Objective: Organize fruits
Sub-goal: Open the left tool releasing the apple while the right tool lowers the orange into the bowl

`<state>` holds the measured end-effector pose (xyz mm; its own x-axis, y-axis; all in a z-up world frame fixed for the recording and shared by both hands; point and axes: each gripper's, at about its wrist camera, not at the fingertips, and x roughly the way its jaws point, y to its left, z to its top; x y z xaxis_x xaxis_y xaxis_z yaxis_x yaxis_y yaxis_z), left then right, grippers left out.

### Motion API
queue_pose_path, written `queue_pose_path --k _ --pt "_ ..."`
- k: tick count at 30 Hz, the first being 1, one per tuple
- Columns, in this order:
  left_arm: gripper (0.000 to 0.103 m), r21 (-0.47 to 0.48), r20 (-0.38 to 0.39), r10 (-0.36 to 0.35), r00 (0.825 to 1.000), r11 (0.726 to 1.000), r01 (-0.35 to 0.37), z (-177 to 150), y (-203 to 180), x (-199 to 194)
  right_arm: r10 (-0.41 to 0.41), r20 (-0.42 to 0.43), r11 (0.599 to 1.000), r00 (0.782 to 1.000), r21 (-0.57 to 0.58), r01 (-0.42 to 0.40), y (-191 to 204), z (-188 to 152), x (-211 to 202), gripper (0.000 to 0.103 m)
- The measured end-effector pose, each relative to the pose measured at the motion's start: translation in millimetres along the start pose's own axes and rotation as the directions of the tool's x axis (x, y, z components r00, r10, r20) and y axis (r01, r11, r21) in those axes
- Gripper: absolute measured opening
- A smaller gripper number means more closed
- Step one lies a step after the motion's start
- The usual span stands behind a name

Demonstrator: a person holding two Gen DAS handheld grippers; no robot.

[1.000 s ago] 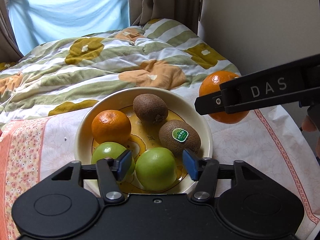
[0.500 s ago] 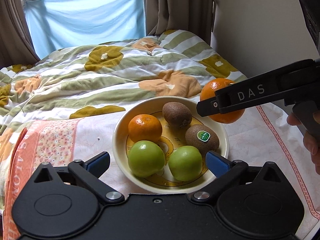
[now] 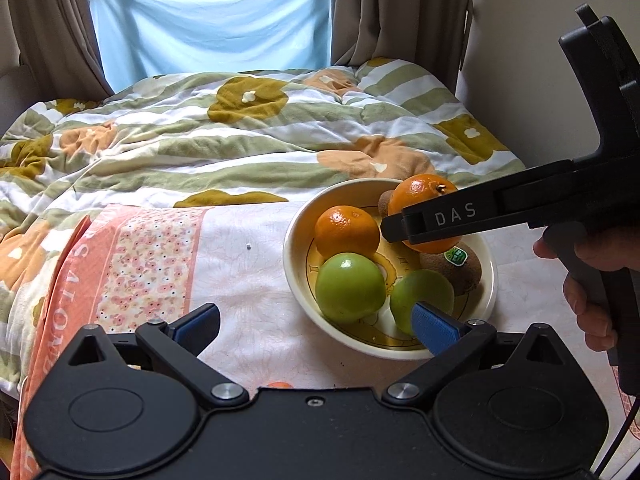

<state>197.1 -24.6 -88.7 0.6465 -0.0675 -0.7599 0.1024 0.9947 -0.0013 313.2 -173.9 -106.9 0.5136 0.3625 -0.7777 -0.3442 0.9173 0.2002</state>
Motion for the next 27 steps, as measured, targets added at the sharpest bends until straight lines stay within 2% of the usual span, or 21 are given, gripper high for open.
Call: queue_pose_path --k 5,7,11,20,27 --pt "0.103 -0.012 -0.004 0.011 1.0 1.0 -0.011 -3.4 4.1 -1.1 -0.006 0.015 1.0 1.0 -0.006 0.006 0.3 -3.8 3.8 0.081" --pt "0.103 -0.018 -0.008 0.012 1.0 1.0 -0.012 -3.3 5.2 -1.0 0.005 0.022 1.0 1.0 -0.009 -0.004 0.5 -5.1 1.1 0.103" --pt "0.103 -0.027 -0.013 0.017 1.0 0.999 -0.018 -6.7 7.6 -1.4 0.017 0.006 1.0 1.0 -0.008 -0.017 -1.7 -13.9 -2.6 0.103" --pt "0.103 -0.023 -0.023 0.033 0.999 0.999 -0.034 -13.2 9.7 -6.4 0.019 0.046 1.0 0.999 -0.025 -0.017 -3.1 -20.6 -18.7 0.103" --pt "0.103 -0.024 0.026 0.036 0.999 0.999 -0.035 -7.3 11.9 -26.7 0.002 0.084 1.0 0.996 -0.02 0.0 0.0 -15.5 -47.3 0.103"
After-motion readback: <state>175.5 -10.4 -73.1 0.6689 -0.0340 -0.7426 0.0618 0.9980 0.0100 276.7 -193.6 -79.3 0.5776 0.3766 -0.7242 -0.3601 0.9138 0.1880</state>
